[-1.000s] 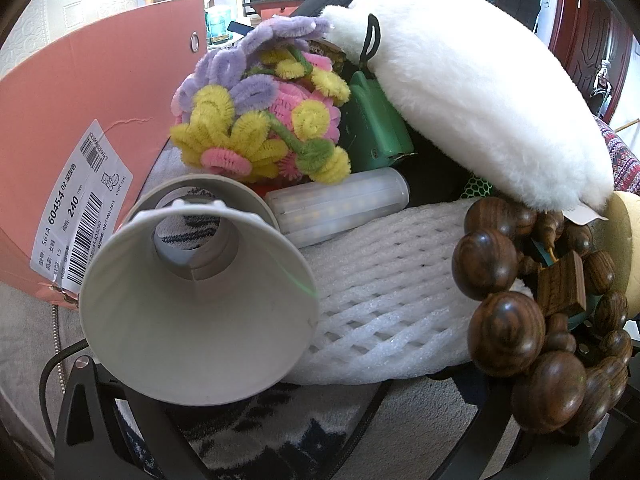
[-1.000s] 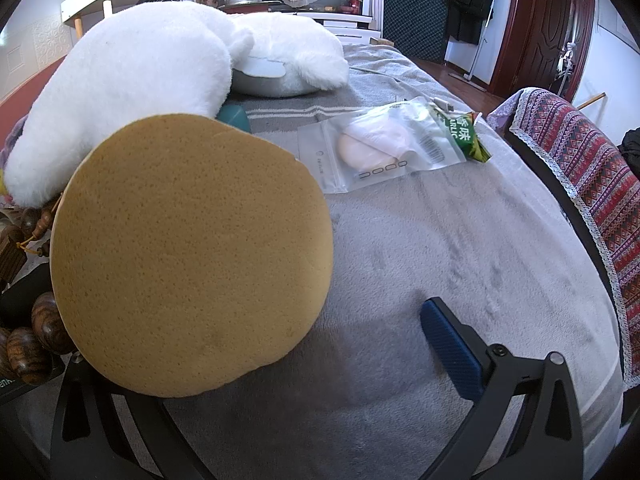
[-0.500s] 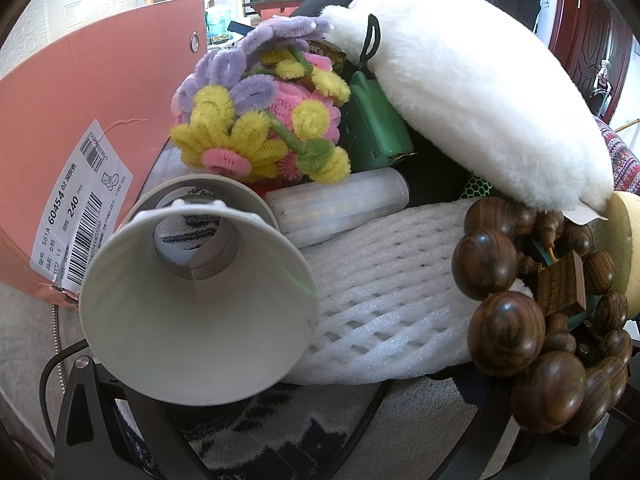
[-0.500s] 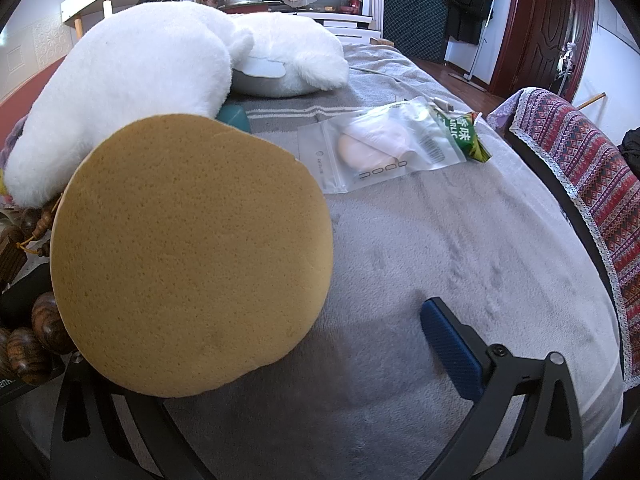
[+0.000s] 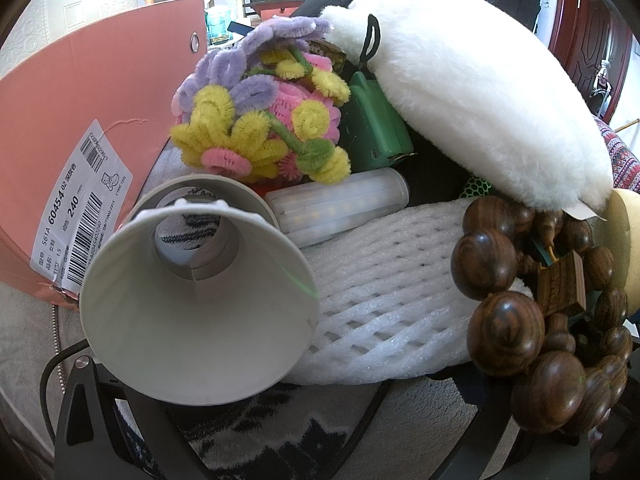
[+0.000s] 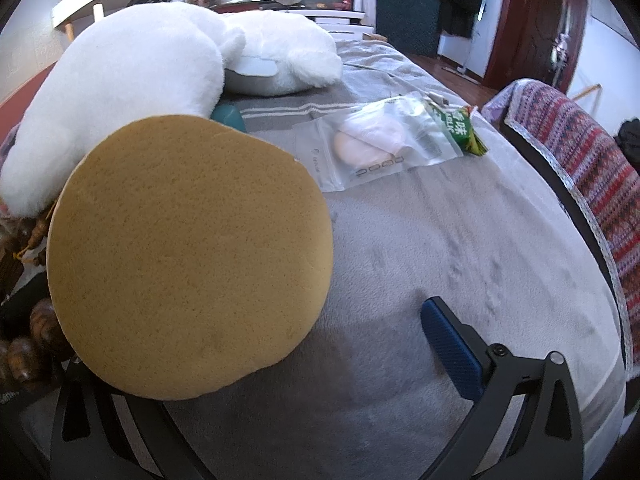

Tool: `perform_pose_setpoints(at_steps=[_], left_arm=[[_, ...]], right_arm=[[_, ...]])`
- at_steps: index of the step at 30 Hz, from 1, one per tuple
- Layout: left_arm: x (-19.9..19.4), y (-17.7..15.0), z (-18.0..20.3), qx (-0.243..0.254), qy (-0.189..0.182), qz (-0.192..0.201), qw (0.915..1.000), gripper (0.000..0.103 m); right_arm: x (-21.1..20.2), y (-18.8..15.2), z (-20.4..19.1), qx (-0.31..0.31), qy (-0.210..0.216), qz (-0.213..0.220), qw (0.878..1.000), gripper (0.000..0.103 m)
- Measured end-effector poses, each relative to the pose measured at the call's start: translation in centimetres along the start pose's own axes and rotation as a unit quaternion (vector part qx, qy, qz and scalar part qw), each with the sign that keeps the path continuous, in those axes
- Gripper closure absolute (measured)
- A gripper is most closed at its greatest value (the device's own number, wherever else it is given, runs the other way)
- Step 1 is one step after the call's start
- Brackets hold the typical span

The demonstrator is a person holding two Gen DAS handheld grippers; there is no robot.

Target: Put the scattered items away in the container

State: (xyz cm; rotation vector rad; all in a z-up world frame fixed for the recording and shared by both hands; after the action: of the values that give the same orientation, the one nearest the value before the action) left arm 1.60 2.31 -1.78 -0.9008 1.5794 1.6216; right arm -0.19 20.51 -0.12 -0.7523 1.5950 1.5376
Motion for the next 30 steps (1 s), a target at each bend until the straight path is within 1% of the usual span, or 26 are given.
perform_pose_setpoints(at_steps=[5, 11, 14, 15, 17, 18, 20, 21, 22, 24, 25, 26, 27, 28, 29, 30], left_arm=[[0.2, 0.6, -0.2, 0.001, 0.002, 0.0, 1.0, 0.0], [0.4, 1.3, -0.5, -0.001, 0.0, -0.001, 1.0, 0.0], [0.2, 1.6, -0.4, -0.008, 0.006, -0.033, 0.9994, 0.0], [0.1, 1.7, -0.2, -0.009, 0.015, -0.042, 0.999, 0.0], [-0.1, 1.6, 0.1, -0.002, 0.023, -0.057, 0.9981, 0.0], [-0.2, 1.5, 0.2, 0.003, 0.019, -0.065, 0.9977, 0.0], [-0.6, 1.5, 0.2, 0.013, 0.004, -0.083, 0.9964, 0.0], [-0.9, 1.4, 0.2, 0.02, 0.001, -0.095, 0.9953, 0.0], [-1.2, 1.4, 0.4, 0.027, 0.003, -0.104, 0.9942, 0.0], [-2.5, 1.4, 0.4, 0.024, -0.01, -0.106, 0.994, 0.0], [-3.3, 1.6, 0.5, 0.022, -0.014, -0.1, 0.9946, 0.0], [-4.2, 1.9, 0.7, 0.022, -0.009, -0.095, 0.9952, 0.0], [-5.4, 2.3, 0.9, 0.019, -0.01, -0.082, 0.9964, 0.0], [-6.7, 2.9, 1.1, 0.018, -0.017, -0.068, 0.9974, 0.0], [-8.1, 3.5, 1.6, 0.023, -0.022, -0.053, 0.9981, 0.0], [-10.3, 2.4, 1.4, 0.031, -0.022, -0.034, 0.9987, 0.0]], right_arm=[[-0.3, -0.2, -0.4, 0.046, -0.029, -0.012, 0.998, 0.0], [-0.6, -0.1, -0.4, 0.06, -0.033, -0.026, 0.997, 0.0], [-0.7, -0.1, -0.6, 0.079, -0.046, -0.044, 0.995, 0.001], [-0.8, -0.2, -0.6, 0.09, -0.05, -0.05, 0.993, 0.001], [-1.0, -0.4, -0.6, 0.099, -0.051, -0.063, 0.992, 0.001], [-1.1, -0.3, -0.5, 0.1, -0.049, -0.066, 0.992, 0.001], [-1.7, -0.7, 0.0, 0.114, -0.033, -0.073, 0.99, 0.001], [-2.0, -0.7, 0.4, 0.129, -0.019, -0.075, 0.989, 0.001], [-2.6, -0.7, 1.2, 0.153, 0.004, -0.065, 0.986, 0.001], [-4.1, -0.9, 3.1, 0.213, 0.045, -0.038, 0.975, 0.001], [-4.7, -1.2, 4.4, 0.258, 0.061, -0.051, 0.963, 0.001], [-4.7, -1.6, 5.2, 0.293, 0.076, -0.09, 0.949, 0.001], [-4.5, -2.2, 6.1, 0.328, 0.1, -0.139, 0.929, 0.001], [-4.4, -3.1, 6.9, 0.367, 0.137, -0.176, 0.903, 0.001], [-4.9, -3.8, 7.5, 0.399, 0.168, -0.186, 0.882, 0.001], [-5.5, -3.9, 7.9, 0.413, 0.182, -0.18, 0.874, 0.001]])
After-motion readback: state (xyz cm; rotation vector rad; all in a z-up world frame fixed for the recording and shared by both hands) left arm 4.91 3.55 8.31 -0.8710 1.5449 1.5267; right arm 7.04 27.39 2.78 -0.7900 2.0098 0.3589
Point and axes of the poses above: each gripper's, at about its wrist camera, not at the fingertips, and x roughly the way its jaws point, z to its right, y to its top, the point moved 1 cm from there along x, roughly the way its jaws point, and after that the axes turned 5 degrees about -z, right-handed, at the moved point
